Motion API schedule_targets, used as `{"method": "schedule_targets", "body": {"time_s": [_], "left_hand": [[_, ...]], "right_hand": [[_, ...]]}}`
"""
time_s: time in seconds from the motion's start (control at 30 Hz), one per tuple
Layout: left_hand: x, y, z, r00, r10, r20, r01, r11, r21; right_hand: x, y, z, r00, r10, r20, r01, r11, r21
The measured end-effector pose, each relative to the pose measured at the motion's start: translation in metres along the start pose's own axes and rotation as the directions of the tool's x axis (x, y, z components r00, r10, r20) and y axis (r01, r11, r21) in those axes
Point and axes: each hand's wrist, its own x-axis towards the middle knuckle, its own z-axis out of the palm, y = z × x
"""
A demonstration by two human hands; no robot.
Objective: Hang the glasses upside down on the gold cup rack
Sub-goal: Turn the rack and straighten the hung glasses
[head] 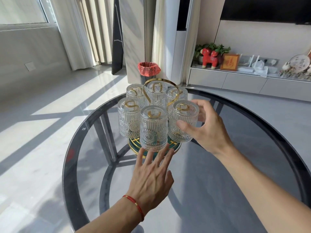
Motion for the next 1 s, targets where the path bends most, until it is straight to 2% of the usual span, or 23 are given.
{"method": "schedule_targets", "body": {"time_s": [0.73, 0.83, 0.93, 1.0], "left_hand": [[-0.003, -0.003, 0.003, 0.999, 0.014, -0.038, -0.014, 1.0, -0.005], [-0.003, -0.003, 0.003, 0.999, 0.016, -0.039, -0.016, 1.0, -0.002], [-0.004, -0.002, 0.002, 0.999, 0.009, -0.034, -0.009, 1.0, 0.002], [-0.004, -0.002, 0.001, 1.0, 0.007, -0.028, -0.007, 1.0, 0.002]], "right_hand": [[0.002, 0.008, -0.007, 0.997, -0.072, 0.036, 0.078, 0.974, -0.211], [0.002, 0.003, -0.011, 0.978, -0.207, 0.026, 0.205, 0.931, -0.303], [0.005, 0.001, -0.014, 0.898, -0.433, 0.074, 0.421, 0.801, -0.425], [0.007, 0.002, -0.016, 0.871, -0.481, 0.097, 0.468, 0.755, -0.459]]}}
